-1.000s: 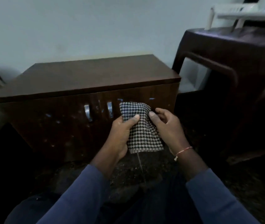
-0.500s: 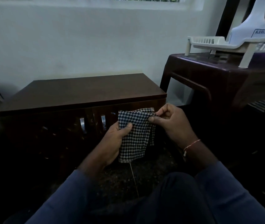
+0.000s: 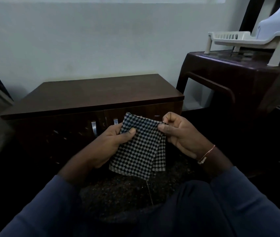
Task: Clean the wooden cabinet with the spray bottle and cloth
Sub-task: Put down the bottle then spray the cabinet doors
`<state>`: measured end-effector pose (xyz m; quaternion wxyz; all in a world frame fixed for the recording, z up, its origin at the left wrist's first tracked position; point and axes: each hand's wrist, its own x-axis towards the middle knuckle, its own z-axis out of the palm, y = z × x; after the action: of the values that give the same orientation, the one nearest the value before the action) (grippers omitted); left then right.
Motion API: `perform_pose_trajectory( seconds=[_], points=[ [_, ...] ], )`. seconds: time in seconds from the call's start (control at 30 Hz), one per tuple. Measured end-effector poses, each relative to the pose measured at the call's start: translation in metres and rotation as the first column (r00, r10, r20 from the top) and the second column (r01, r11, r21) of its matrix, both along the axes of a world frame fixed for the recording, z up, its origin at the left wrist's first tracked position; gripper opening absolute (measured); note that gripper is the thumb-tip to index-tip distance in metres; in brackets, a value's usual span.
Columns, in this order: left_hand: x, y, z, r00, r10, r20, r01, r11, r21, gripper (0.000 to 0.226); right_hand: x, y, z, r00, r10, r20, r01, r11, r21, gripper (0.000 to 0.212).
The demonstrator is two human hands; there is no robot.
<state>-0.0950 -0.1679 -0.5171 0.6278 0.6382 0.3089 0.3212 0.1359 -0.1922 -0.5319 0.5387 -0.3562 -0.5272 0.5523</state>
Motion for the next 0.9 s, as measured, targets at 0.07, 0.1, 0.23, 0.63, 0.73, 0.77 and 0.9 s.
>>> perform_pose_trajectory(
  seconds=[0.07,0.1,0.23,0.63,0.73,0.77,0.9],
  points=[
    [-0.002,0.001,0.001,1.0,0.024,0.004,-0.024,1.0,-0.006,0.034,-0.005,-0.001,0.005,0.99,-0.136,0.04,0.134,0.99,0.046,0.017],
    [0.0,0.002,0.0,0.999,0.041,0.026,-0.04,0.999,-0.024,0.034,-0.008,0.0,0.008,0.977,-0.206,0.063,0.201,0.977,0.077,0.016],
    [0.028,-0.003,-0.021,0.962,0.031,0.271,0.079,0.92,-0.384,0.035,-0.01,0.008,0.014,0.884,-0.422,0.201,0.413,0.907,0.087,0.014],
    [0.178,0.007,0.055,0.937,0.177,0.3,-0.103,0.963,-0.249,0.019,0.092,-0.03,0.115,0.047,-0.962,0.27,0.652,0.234,0.721,0.013],
    [0.217,0.004,0.108,0.902,0.192,0.388,-0.11,0.968,-0.224,0.016,0.119,-0.04,0.167,-0.041,-0.993,0.11,0.643,0.058,0.764,0.015],
    [0.227,0.003,0.125,0.888,0.194,0.418,-0.114,0.971,-0.208,0.015,0.127,-0.041,0.182,-0.063,-0.995,0.083,0.646,0.022,0.763,0.015],
    [0.26,0.001,0.18,0.877,0.169,0.45,-0.107,0.981,-0.159,0.017,0.171,-0.019,0.229,-0.127,-0.987,0.099,0.697,-0.018,0.717,0.022]
  ],
)
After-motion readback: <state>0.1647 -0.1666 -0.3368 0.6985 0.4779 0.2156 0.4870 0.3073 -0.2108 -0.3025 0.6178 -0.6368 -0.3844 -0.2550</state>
